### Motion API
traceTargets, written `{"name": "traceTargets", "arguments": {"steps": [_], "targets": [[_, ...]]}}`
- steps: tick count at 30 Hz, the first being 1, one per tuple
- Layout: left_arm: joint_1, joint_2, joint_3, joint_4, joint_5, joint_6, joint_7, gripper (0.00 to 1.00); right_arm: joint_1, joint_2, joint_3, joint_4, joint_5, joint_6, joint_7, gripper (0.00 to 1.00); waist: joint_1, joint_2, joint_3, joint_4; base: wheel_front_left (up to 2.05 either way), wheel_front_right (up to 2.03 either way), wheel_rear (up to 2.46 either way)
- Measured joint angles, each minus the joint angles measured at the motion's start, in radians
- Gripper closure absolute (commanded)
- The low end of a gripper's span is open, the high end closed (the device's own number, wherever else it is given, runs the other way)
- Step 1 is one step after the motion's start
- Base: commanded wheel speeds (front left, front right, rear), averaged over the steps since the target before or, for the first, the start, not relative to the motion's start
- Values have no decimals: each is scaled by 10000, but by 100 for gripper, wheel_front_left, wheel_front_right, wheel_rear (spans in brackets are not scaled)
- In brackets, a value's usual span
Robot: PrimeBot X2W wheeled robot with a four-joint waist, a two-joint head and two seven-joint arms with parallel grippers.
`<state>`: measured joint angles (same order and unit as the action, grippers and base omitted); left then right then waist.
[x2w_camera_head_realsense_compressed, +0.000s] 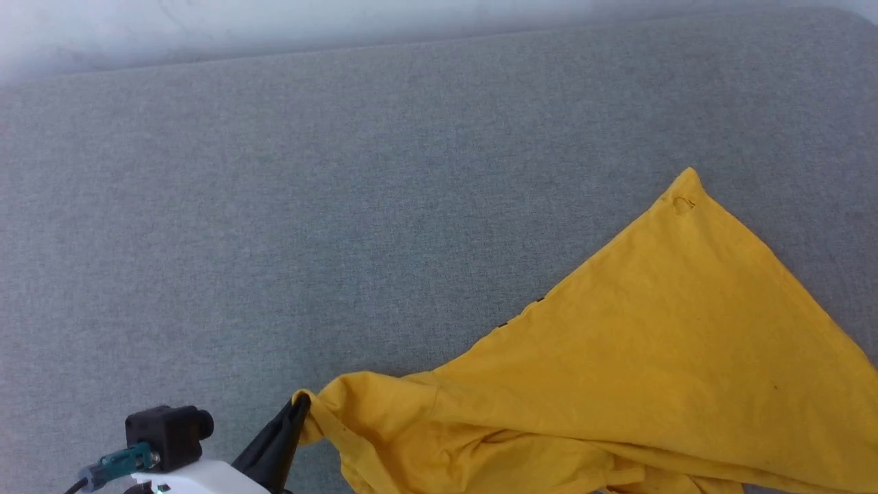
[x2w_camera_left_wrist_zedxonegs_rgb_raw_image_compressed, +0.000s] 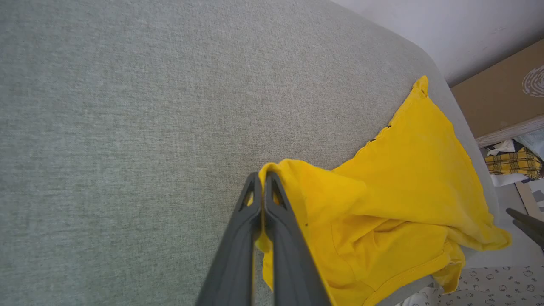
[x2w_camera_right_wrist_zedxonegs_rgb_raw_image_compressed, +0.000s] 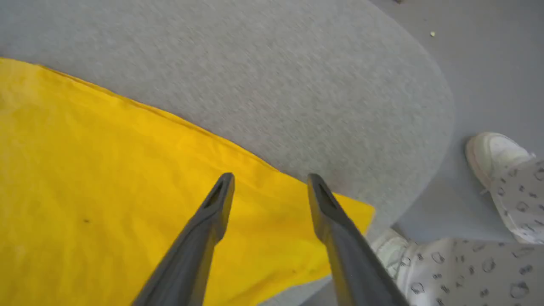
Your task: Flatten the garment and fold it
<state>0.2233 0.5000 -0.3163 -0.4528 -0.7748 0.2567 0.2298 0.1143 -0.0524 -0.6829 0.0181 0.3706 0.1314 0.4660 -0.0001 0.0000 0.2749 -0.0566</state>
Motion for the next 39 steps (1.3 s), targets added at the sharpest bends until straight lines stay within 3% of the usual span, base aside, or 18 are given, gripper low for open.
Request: {"name": "traceTargets", "arguments": {"steps": [3,8,12,20,35,36,37,38,39], "targets": [[-17,4,-56,-10,0,4,56,100,-707,-234,848,-619,73,0,-182,0,0,0,-63,23,0,0,0],[-140,-42,-192,-4,4,-8,69,100,-1975,-1429,2282,-1941,349,0,265,0,0,0,31,241,0,0,0],[-471,-167,-374,88,15,-107,54,100,-3279,-2290,3425,-2128,326,0,1007,0,2,0,265,472,0,0,0],[-1215,-462,-777,468,111,-449,-15,100,-4944,-2759,4535,-500,-12,2,2107,0,3,0,844,1134,0,0,0],[-1690,-633,-1018,821,199,-621,-27,100,-5265,-3350,4984,1476,-190,2,2109,0,0,0,1785,2138,0,0,0],[-1690,-633,-1022,819,201,-621,-27,100,-5316,-3388,4986,1503,-184,4,2265,52,0,0,1824,2160,0,0,0],[-1690,-633,-1020,813,201,-619,-27,100,-5380,-3415,4982,1494,-178,4,2449,80,0,0,1858,2176,0,0,0],[-1690,-633,-1014,803,201,-619,-27,100,-5430,-3434,4953,1496,-176,4,2606,100,0,0,1893,2183,0,0,0],[-1690,-629,-1003,800,201,-617,-27,100,-5467,-3471,4957,1484,-174,4,2752,100,-1,0,1928,2183,0,0,0]]}}
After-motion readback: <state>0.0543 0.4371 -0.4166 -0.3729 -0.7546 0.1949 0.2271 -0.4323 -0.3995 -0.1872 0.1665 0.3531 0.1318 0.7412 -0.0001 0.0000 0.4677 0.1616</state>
